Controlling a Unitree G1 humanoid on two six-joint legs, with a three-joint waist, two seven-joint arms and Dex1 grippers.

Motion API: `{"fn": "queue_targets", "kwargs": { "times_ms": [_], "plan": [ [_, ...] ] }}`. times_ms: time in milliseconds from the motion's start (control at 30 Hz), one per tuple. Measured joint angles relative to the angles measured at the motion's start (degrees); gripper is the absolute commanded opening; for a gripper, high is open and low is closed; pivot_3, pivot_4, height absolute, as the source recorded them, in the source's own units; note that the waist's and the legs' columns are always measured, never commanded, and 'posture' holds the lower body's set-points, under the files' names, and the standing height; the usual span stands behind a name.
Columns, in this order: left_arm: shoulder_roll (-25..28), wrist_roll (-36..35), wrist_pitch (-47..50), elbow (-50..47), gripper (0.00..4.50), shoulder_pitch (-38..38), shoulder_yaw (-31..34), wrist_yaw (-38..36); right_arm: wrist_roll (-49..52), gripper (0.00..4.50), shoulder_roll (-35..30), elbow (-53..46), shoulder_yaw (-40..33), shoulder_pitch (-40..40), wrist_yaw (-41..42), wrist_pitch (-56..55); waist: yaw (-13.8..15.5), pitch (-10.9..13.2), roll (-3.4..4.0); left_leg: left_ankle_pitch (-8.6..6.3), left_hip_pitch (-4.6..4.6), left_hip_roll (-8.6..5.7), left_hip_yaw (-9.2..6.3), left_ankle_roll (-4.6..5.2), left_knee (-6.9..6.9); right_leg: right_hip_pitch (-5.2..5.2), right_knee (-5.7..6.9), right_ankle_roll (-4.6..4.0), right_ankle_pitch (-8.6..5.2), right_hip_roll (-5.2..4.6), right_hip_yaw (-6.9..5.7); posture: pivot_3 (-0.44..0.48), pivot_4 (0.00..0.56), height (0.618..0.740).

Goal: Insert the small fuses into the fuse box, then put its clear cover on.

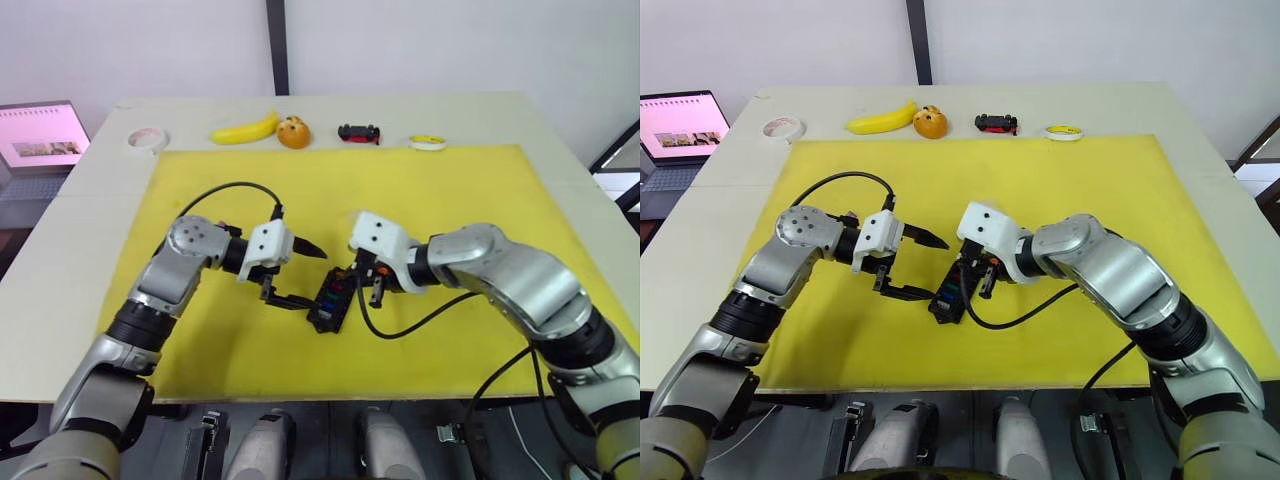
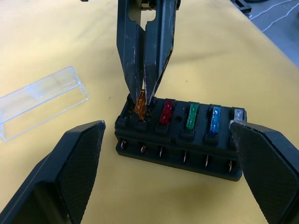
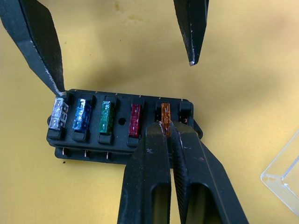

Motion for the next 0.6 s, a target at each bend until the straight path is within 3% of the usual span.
{"fn": "queue_targets", "kwargs": {
  "times_ms": [600],
  "plan": [
    [-0.2,0.0,0.0,0.0,4.50,0.2,0.0,0.6,-0.5,0.21,0.1,0.5,0.9,-0.2,-0.2,0.4,0.0,0.0,0.00,0.00,0.00,0.00,0.00,0.00,0.00,-0.01,0.00,0.00,0.00,0.00,0.00,0.000,0.150,0.740]
  ]
}}
